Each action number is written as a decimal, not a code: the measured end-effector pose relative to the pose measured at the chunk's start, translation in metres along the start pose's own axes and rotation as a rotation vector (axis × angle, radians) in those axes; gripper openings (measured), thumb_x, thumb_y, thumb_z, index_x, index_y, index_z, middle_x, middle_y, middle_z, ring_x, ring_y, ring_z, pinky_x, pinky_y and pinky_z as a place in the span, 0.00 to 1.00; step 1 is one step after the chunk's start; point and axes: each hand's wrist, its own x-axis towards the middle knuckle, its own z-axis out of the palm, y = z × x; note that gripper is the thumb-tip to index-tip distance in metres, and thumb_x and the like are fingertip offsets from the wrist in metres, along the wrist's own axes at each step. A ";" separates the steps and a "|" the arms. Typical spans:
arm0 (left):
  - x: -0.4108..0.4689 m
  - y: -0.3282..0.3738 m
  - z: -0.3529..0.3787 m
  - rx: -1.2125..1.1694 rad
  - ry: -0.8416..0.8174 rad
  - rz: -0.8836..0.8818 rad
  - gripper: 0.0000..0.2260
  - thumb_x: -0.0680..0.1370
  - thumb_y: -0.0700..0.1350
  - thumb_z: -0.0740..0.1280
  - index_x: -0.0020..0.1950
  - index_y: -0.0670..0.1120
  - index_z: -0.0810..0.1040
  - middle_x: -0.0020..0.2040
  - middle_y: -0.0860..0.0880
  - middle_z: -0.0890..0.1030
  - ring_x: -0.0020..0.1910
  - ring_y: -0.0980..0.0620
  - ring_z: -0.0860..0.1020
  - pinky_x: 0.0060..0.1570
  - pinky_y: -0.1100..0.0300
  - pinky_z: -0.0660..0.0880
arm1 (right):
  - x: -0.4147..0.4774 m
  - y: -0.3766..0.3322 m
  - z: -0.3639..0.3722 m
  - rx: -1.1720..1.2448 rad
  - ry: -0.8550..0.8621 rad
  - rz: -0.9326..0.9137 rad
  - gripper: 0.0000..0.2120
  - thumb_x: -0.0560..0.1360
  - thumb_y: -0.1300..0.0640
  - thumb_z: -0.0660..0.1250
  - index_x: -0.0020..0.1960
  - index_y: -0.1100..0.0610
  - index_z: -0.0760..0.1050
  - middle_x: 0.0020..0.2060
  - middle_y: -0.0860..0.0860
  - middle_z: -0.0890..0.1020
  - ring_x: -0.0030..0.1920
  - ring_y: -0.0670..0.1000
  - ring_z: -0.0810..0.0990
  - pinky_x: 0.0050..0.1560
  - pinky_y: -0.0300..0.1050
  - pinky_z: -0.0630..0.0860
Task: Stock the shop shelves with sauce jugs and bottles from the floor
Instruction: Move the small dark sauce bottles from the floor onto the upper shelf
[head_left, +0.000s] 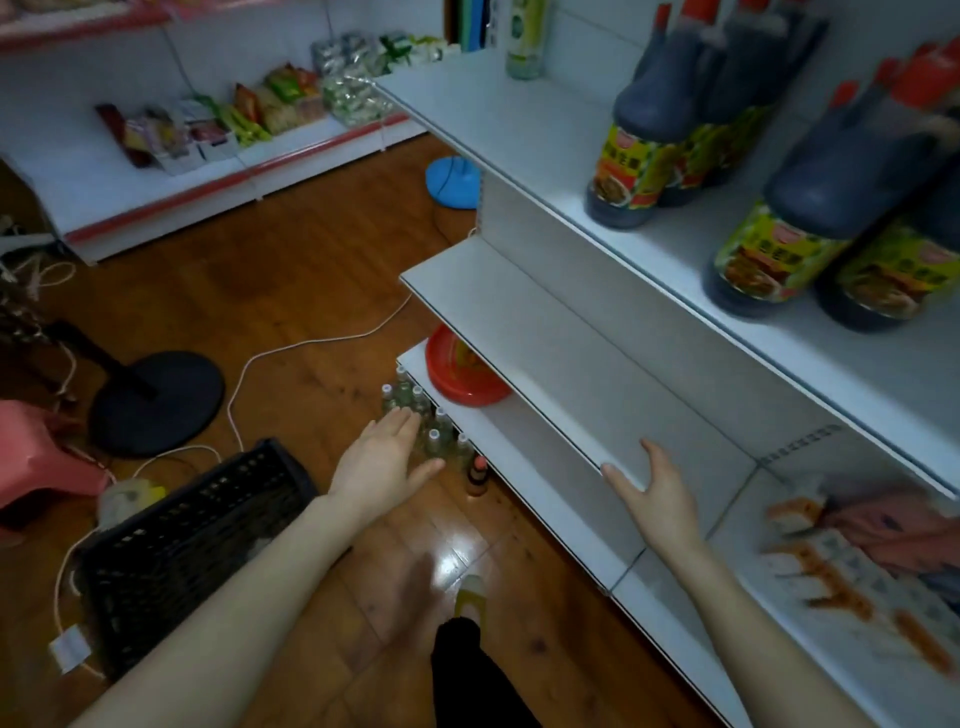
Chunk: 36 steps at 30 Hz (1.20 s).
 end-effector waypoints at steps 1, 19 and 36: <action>0.010 -0.009 -0.001 0.005 -0.018 -0.013 0.33 0.78 0.60 0.58 0.76 0.42 0.54 0.76 0.44 0.57 0.76 0.50 0.54 0.73 0.56 0.50 | 0.012 -0.004 0.010 0.006 -0.025 0.012 0.31 0.73 0.51 0.68 0.70 0.64 0.62 0.69 0.60 0.68 0.70 0.57 0.65 0.68 0.45 0.60; 0.139 -0.113 0.040 0.021 -0.290 0.131 0.32 0.78 0.58 0.59 0.75 0.40 0.55 0.76 0.44 0.57 0.76 0.50 0.53 0.73 0.54 0.50 | 0.096 -0.048 0.131 -0.103 -0.094 0.200 0.32 0.74 0.48 0.67 0.72 0.61 0.61 0.70 0.57 0.67 0.70 0.56 0.64 0.68 0.43 0.59; 0.179 -0.195 0.310 0.028 -0.500 0.124 0.30 0.78 0.54 0.60 0.75 0.41 0.55 0.76 0.44 0.55 0.71 0.42 0.63 0.58 0.48 0.71 | 0.071 0.110 0.367 -0.026 -0.178 0.475 0.36 0.73 0.45 0.67 0.74 0.58 0.56 0.72 0.55 0.63 0.72 0.53 0.60 0.69 0.43 0.59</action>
